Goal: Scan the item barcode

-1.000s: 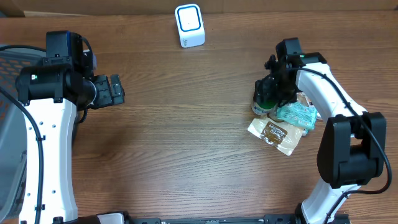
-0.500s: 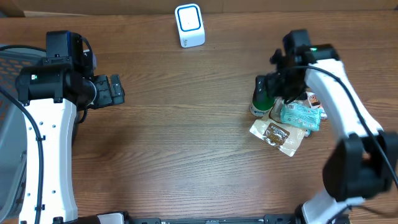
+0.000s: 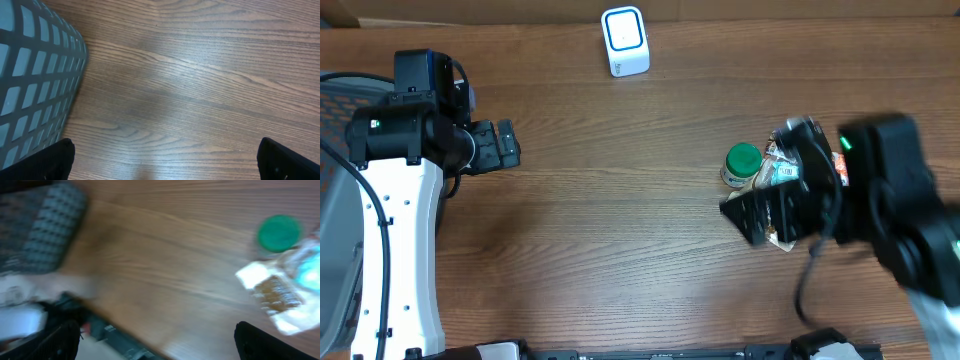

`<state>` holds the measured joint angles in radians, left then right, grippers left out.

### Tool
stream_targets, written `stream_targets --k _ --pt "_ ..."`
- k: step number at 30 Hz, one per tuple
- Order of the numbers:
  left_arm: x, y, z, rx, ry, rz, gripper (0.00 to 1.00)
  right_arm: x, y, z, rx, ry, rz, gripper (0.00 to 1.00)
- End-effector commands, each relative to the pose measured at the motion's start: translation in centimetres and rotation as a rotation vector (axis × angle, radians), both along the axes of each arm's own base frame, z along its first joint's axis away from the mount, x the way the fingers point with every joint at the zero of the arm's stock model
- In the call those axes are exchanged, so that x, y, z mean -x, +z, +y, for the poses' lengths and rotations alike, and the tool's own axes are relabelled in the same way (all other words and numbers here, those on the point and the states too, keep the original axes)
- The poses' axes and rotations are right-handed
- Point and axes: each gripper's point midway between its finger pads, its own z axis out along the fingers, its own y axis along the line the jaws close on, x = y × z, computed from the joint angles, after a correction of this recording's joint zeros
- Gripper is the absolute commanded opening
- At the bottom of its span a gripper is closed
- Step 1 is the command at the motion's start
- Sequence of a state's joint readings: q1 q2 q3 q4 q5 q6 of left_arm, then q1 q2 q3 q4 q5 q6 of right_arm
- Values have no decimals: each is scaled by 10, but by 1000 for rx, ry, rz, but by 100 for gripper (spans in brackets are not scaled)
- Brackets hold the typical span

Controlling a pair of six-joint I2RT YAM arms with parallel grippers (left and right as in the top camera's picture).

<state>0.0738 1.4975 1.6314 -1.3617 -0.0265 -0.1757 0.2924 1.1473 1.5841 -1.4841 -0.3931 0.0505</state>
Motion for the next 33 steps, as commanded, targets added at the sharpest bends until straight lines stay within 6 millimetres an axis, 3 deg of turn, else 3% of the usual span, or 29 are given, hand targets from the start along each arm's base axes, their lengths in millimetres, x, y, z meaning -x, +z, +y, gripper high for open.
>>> stream_targets --k 1,4,9,16,23,27,33 --pt "-2 2 0 5 -6 -9 100 43 37 16 -179 72 -38 100" --pt "-2 2 0 5 -6 -9 100 58 48 11 -194 77 -103 100" --pt "-2 2 0 5 -6 -9 100 66 54 5 -192 69 -149 100" --pt "-2 2 0 5 -6 -9 99 38 44 -24 -32 -83 -225 100" --pt "-2 2 0 5 -6 -9 100 -6 33 -67 69 -319 -371 100" --pt "-2 2 0 5 -6 -9 100 -19 10 -76 40 -373 -509 100" --pt "-2 2 0 5 -6 -9 99 -28 -40 -79 -29 -408 -770 100"
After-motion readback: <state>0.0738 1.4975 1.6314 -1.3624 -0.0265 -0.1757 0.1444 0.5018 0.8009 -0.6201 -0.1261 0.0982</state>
